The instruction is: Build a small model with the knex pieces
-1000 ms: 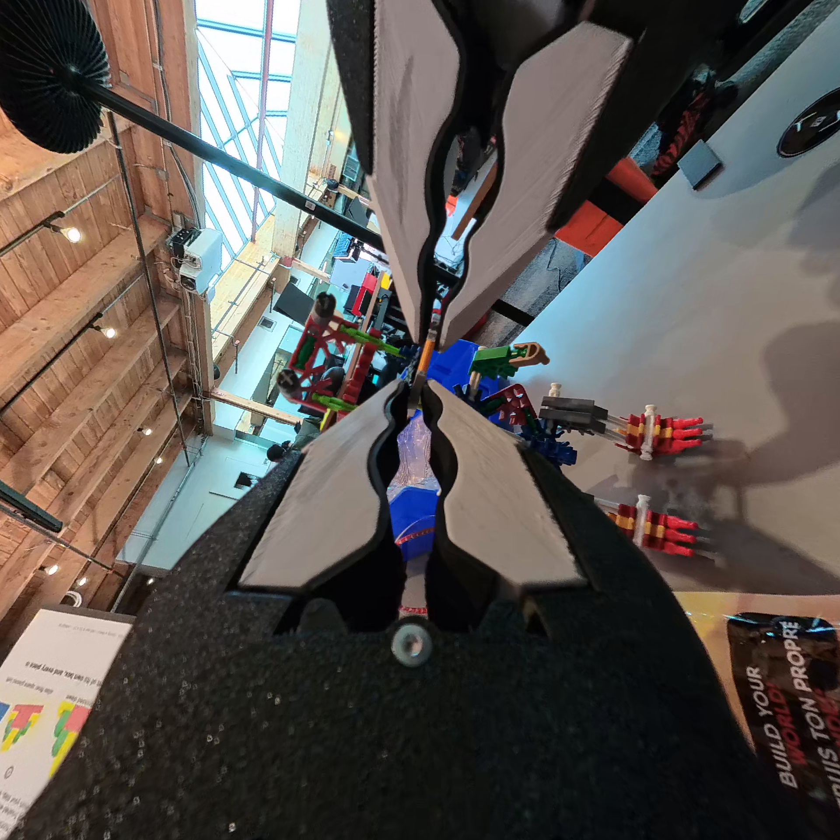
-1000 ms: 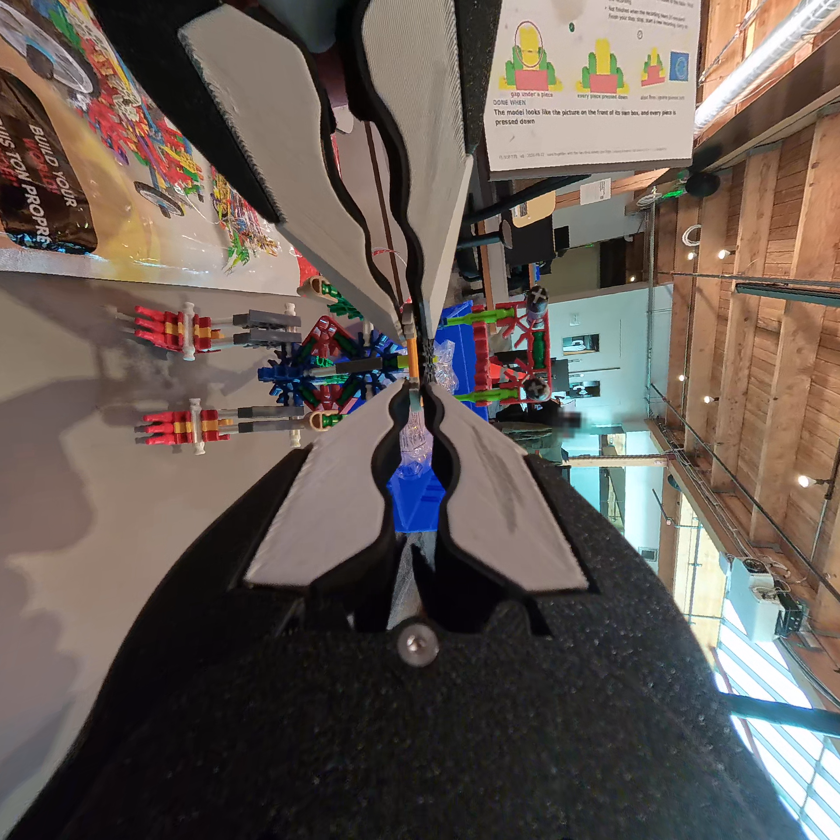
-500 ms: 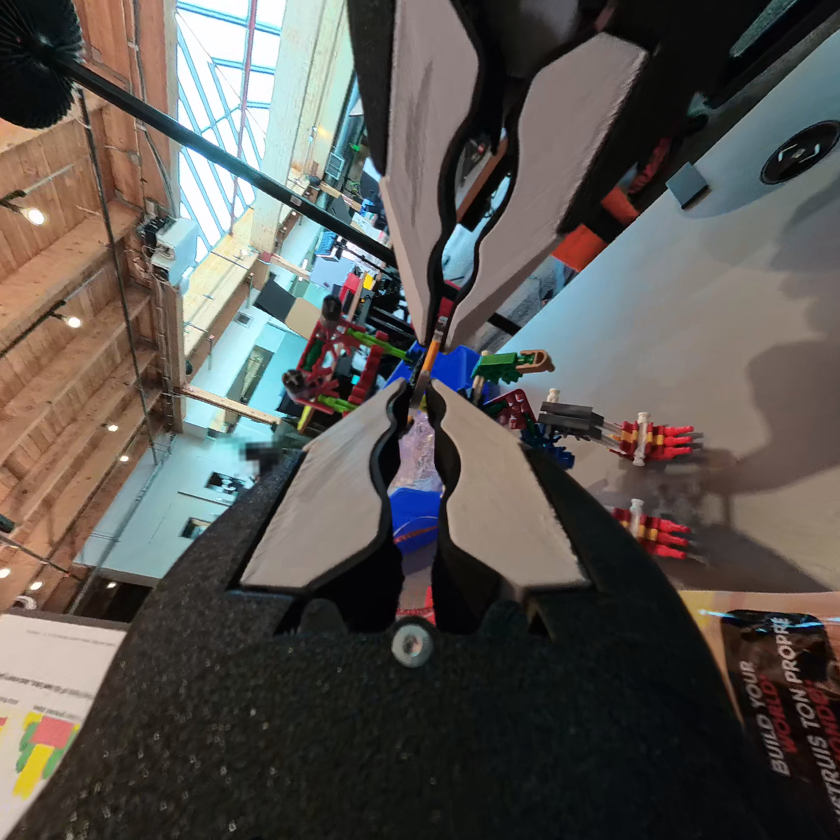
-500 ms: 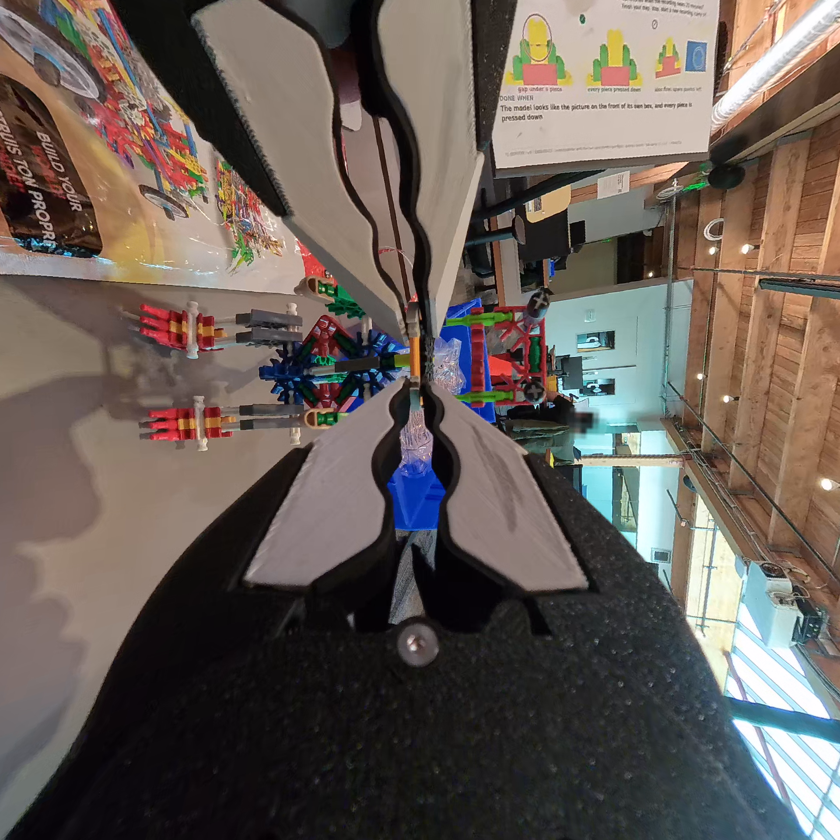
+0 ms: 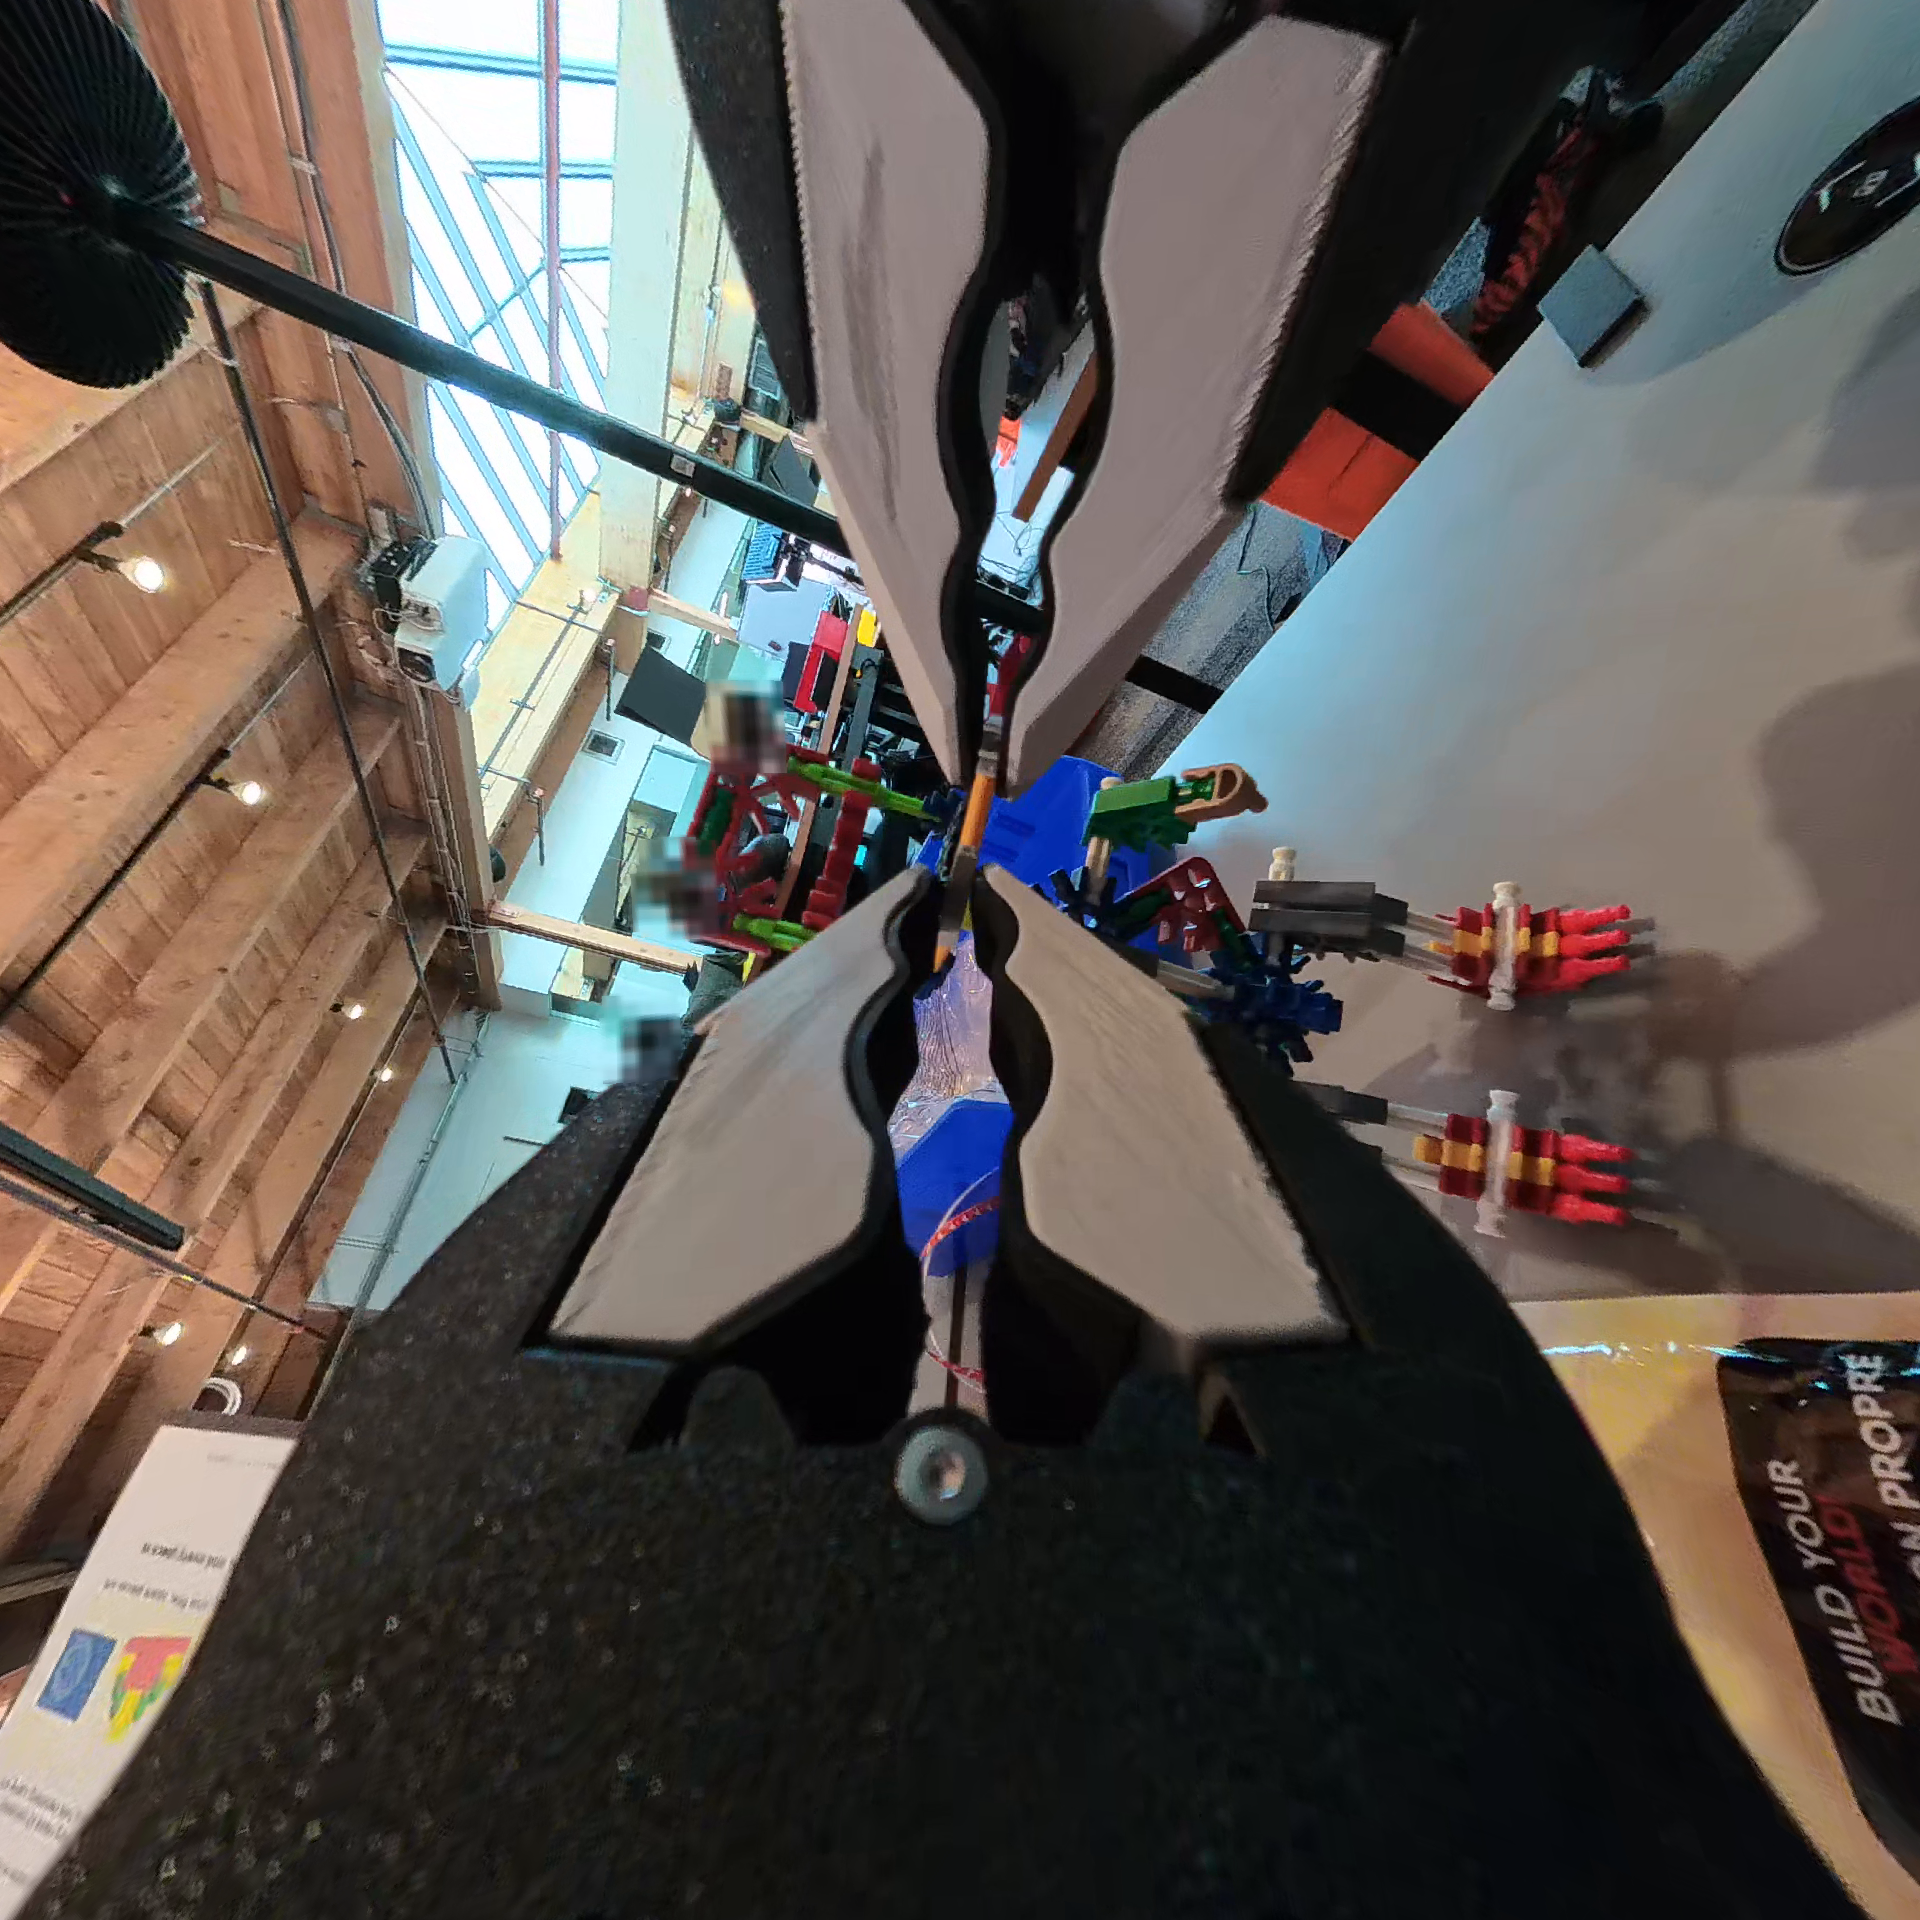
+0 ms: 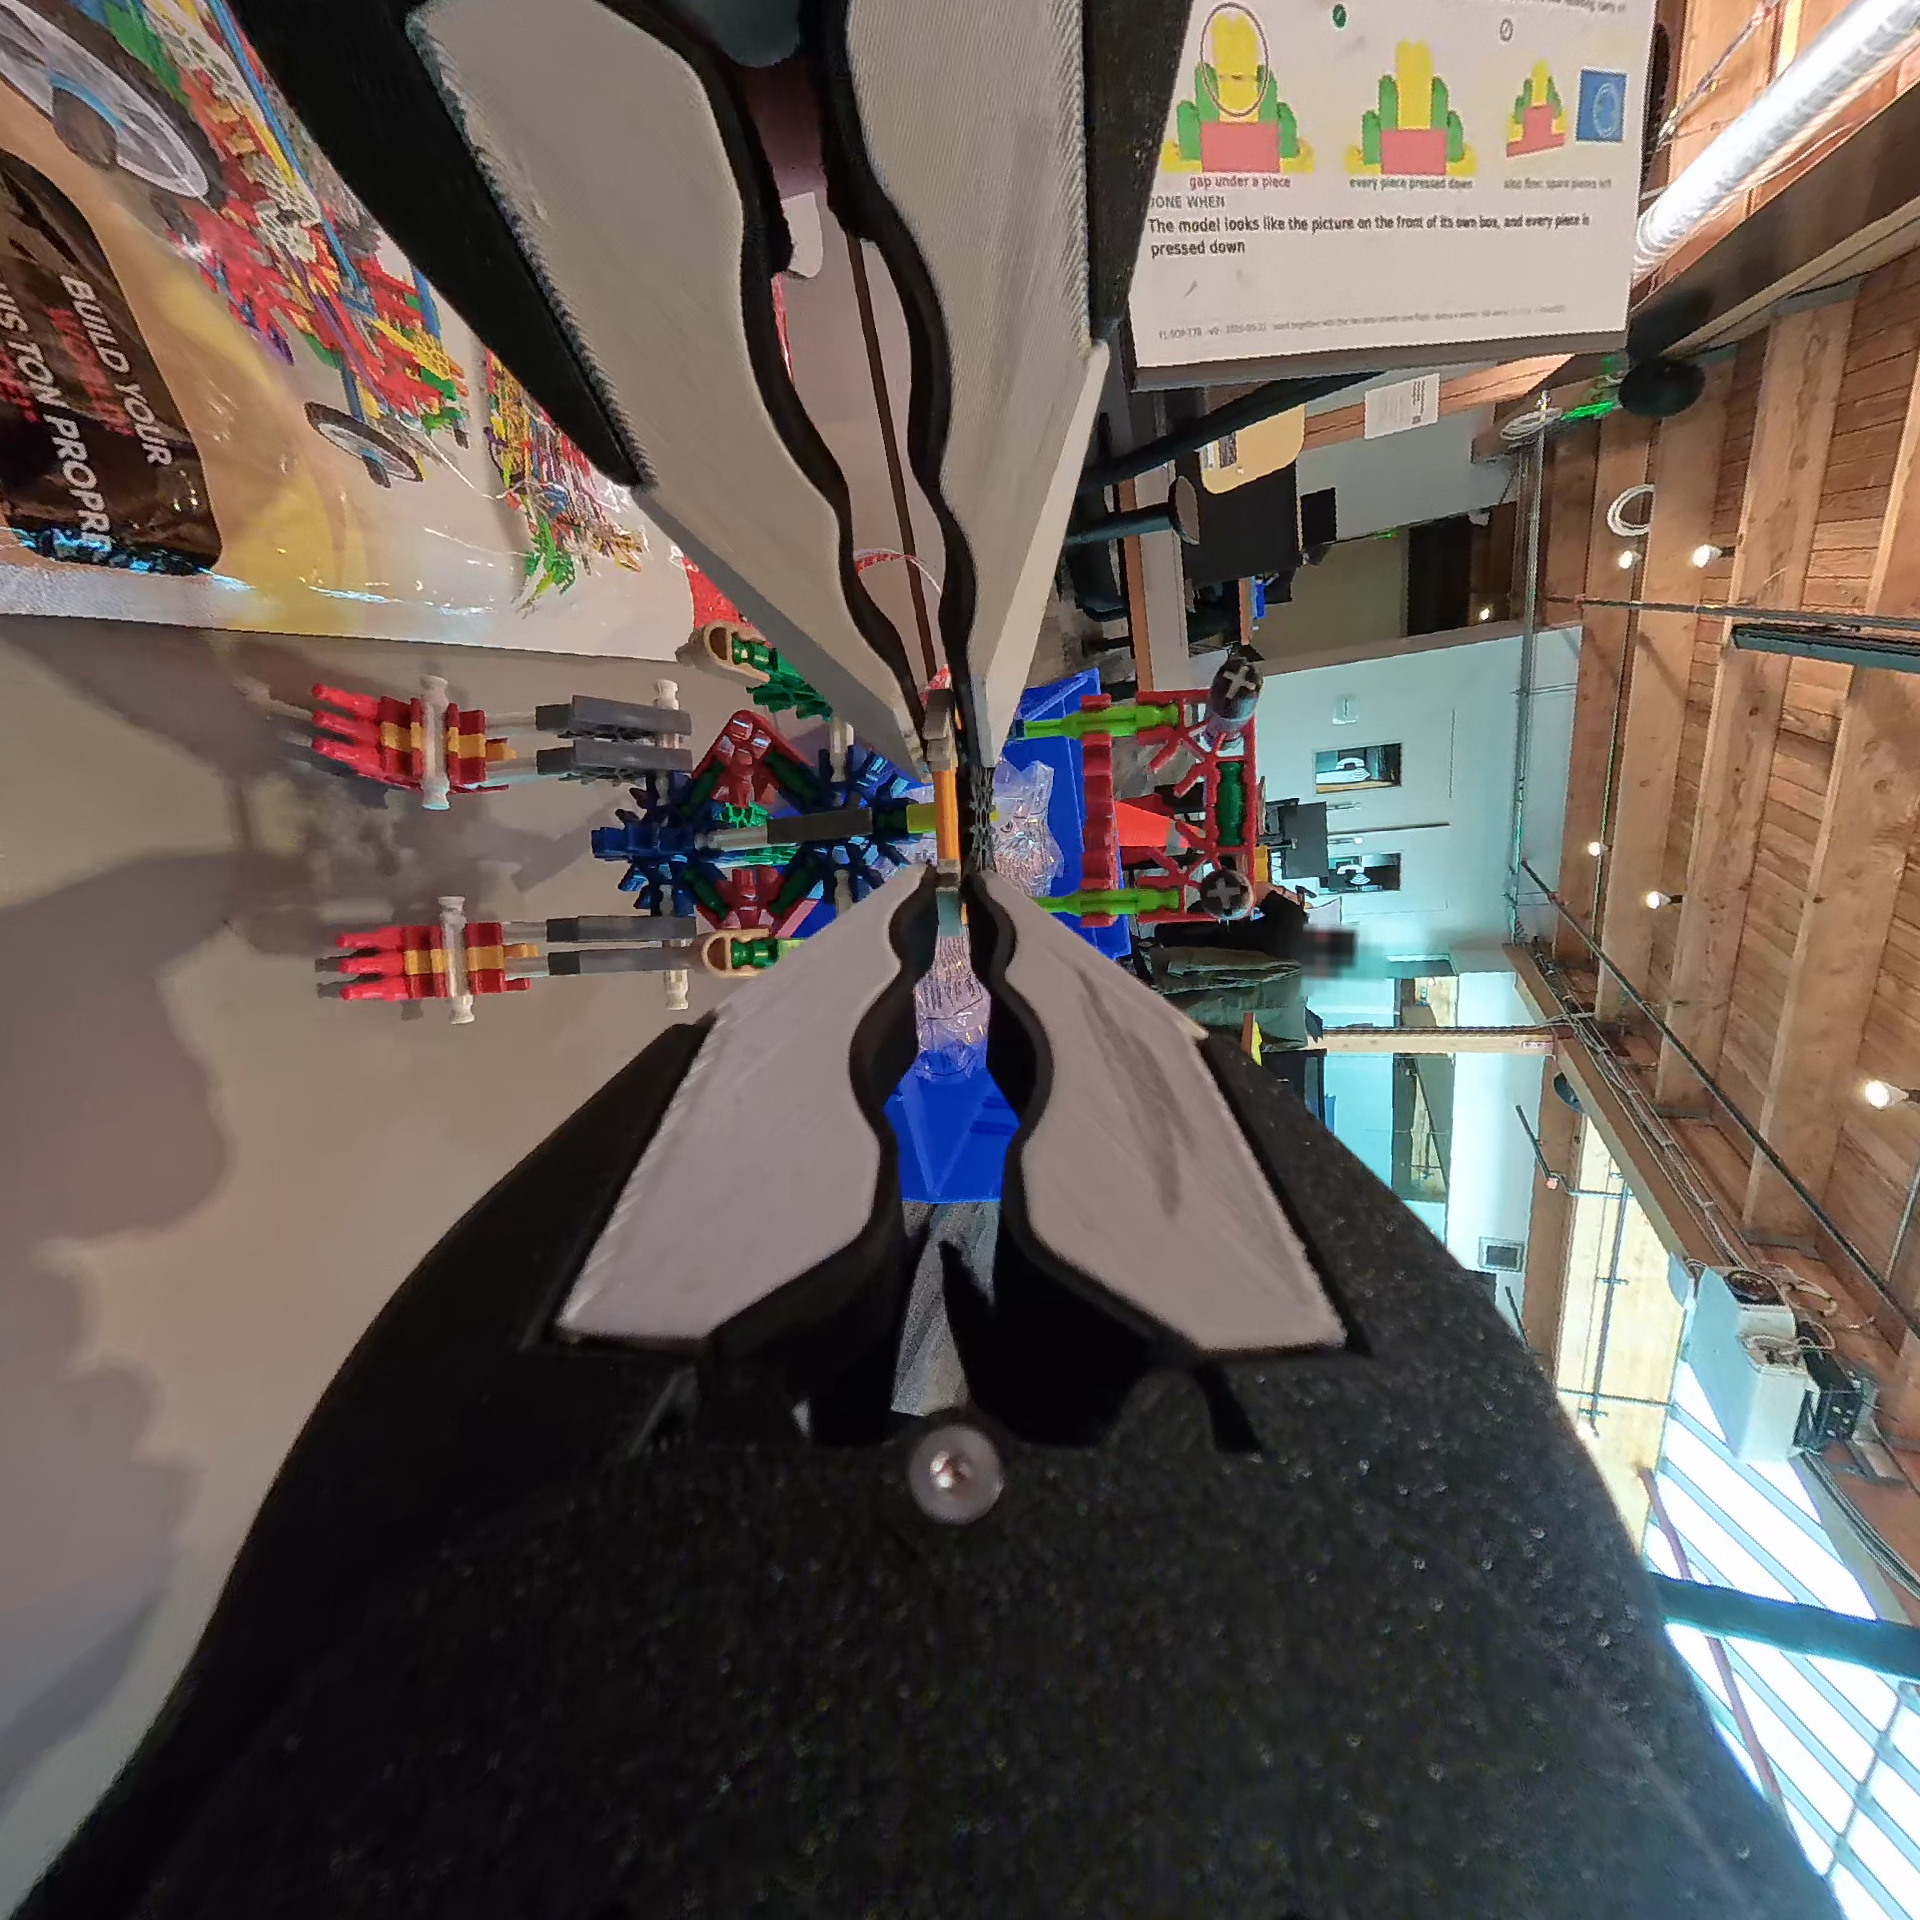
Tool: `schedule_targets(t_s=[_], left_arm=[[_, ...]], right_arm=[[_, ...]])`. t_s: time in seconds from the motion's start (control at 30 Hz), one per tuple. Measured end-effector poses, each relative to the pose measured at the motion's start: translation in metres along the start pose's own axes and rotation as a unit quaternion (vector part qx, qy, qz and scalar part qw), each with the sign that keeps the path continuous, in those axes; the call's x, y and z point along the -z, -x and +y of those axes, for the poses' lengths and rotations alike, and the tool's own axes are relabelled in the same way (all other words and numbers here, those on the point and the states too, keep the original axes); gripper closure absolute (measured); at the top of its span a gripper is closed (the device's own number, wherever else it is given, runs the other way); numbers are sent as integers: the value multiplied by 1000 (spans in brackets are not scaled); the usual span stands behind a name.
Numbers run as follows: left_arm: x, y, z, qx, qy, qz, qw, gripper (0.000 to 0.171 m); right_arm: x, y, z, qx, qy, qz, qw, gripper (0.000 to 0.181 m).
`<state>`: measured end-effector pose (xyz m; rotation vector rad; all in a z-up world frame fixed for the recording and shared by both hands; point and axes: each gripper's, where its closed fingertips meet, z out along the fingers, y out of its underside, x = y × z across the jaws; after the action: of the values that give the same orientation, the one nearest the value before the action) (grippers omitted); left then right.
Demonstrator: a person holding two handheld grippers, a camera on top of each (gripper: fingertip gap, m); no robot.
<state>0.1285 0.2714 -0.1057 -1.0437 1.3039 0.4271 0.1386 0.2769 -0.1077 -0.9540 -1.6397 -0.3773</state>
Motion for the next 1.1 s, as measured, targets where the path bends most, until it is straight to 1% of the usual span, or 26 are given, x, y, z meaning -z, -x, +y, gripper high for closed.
schedule_targets(t_s=[0.13,0.3,0.47,0.83,1.1], left_arm=[[-1,-1,0,12,1,18,1000,169],[-2,-2,1,8,14,41,999,170],[1,-3,0,5,14,55,998,170],[1,-6,2,5,30,91,995,170],[1,-6,2,27,35,134,990,170]], right_arm=[[0,0,1,4,2,3,1000,180],[-1,-1,1,6,4,4,1000,179],[0,0,-1,2,-6,-6,1000,179],[-1,1,-1,7,1,-14,1000,179],[-2,1,0,6,2,-14,1000,179]])
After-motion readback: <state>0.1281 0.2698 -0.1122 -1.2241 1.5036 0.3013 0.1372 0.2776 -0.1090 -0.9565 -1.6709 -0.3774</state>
